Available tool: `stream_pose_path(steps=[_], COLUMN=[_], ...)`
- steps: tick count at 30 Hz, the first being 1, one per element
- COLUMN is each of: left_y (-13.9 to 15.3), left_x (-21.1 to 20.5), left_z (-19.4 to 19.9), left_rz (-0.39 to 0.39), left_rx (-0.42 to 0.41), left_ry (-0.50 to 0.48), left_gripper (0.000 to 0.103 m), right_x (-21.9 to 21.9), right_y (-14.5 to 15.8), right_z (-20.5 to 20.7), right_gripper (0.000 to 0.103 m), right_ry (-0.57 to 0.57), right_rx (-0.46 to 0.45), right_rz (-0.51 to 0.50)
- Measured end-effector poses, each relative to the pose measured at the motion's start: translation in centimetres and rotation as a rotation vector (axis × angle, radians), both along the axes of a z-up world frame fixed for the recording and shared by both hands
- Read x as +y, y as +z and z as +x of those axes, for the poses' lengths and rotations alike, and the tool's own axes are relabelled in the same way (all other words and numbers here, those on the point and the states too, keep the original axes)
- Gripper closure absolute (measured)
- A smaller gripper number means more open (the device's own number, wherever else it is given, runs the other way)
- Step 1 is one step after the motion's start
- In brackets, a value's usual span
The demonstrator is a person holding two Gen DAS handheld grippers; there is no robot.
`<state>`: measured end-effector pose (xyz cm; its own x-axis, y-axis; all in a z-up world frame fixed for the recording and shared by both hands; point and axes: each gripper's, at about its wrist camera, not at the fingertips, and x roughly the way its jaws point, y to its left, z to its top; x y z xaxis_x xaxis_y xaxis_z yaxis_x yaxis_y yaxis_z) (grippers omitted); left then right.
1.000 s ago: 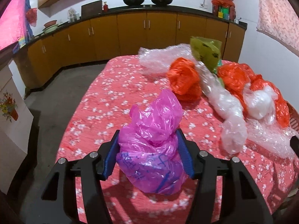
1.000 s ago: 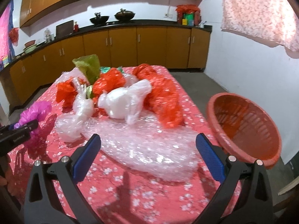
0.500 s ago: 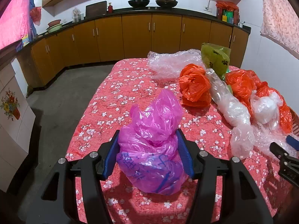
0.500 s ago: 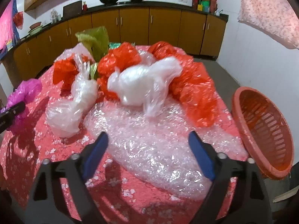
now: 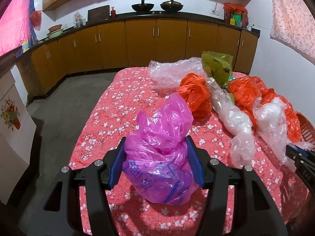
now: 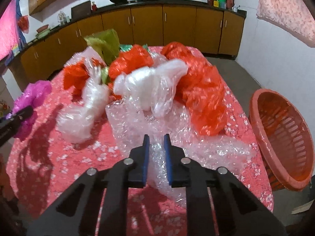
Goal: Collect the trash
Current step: 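Grasp the clear bubble wrap with the right tool while the left tool holds the pink bag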
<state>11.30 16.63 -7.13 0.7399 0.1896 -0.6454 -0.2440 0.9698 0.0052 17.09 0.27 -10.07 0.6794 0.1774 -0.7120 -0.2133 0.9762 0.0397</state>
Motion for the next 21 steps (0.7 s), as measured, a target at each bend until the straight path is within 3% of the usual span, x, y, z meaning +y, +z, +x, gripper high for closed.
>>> stream_pose_path(steps=[12,21], left_y=[2.3,3.8], left_x=[-0.8,-2.0], left_z=[-1.5,-2.3], left_rz=[0.019,0.031], left_rx=[-0.045,-0.077], left_ry=[-0.003,-0.016], left_gripper=[0.044,0.044], right_x=[0.7,-0.2], right_y=[2.7,6.0], right_z=[-2.7,-4.7], right_gripper=[0.09,0.09], right_ry=[0.046,0.071], right_rx=[-0.057,-0.128], right_rz=[0.033,0.123])
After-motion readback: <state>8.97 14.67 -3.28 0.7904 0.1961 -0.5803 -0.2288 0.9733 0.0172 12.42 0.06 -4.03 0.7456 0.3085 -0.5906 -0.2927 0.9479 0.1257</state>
